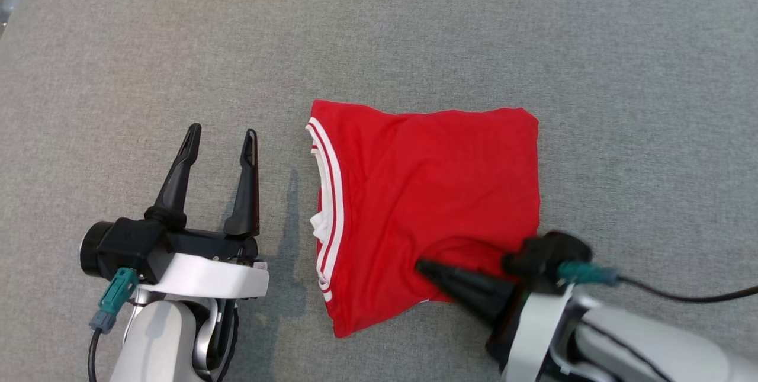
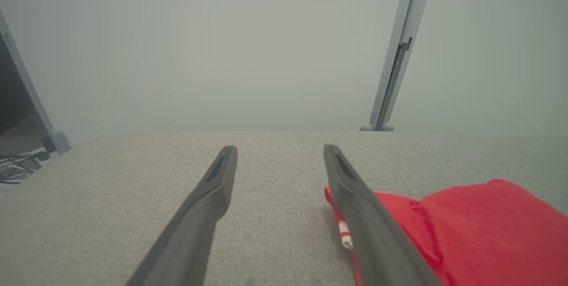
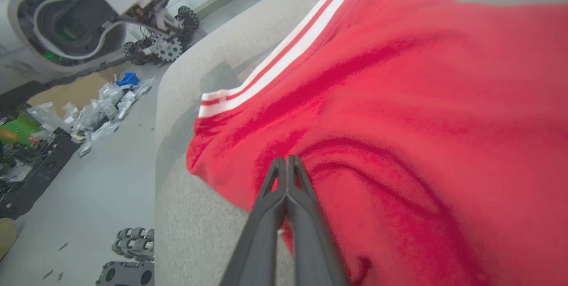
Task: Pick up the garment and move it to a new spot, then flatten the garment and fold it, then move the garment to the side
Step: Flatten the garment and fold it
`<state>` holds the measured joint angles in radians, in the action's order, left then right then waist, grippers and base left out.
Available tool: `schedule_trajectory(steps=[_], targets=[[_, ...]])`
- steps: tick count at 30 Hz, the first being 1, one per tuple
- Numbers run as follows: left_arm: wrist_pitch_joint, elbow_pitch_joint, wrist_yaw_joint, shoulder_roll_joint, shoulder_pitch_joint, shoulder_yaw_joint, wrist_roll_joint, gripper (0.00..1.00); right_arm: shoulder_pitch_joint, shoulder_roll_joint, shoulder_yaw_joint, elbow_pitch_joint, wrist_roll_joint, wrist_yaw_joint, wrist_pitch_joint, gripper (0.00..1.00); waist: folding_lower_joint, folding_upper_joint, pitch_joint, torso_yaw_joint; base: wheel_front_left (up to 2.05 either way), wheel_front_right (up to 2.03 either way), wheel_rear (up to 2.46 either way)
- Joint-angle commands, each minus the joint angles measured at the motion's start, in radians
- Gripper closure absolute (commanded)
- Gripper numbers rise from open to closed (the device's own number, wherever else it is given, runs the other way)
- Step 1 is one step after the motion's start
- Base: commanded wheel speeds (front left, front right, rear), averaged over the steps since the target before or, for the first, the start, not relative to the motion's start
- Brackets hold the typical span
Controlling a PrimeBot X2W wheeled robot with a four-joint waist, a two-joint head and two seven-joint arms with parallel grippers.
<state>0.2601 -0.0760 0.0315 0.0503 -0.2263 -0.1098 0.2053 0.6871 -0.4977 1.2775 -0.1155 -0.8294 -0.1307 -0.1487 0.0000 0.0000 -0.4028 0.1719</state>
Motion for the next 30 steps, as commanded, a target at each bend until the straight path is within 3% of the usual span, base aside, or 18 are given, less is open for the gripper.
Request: schedule_trajectory(steps=[1, 11, 30], targets=[[0.005, 0.001, 0.004, 0.003, 0.007, 0.011, -0.01, 0.0, -0.002, -0.017, -0.044, -0.002, -0.01, 0.0, -0.051, 1.0, 0.0, 0.0, 0.006, -0.008, 0.0, 0.0, 0.0], [0.005, 0.006, 0.011, 0.003, 0.014, 0.024, -0.02, 0.0, -0.043, -0.017, -0.18, -0.026, 0.033, 0.0, -0.101, 1.0, 0.0, 0.0, 0.023, -0.027, 0.0, 0.0, 0.0], [0.005, 0.002, 0.013, 0.002, 0.031, 0.03, -0.025, 0.0, -0.159, 0.049, -0.064, -0.149, -0.051, -0.001, -0.106, 1.0, 0.0, 0.0, 0.047, -0.033, 0.0, 0.0, 0.0]])
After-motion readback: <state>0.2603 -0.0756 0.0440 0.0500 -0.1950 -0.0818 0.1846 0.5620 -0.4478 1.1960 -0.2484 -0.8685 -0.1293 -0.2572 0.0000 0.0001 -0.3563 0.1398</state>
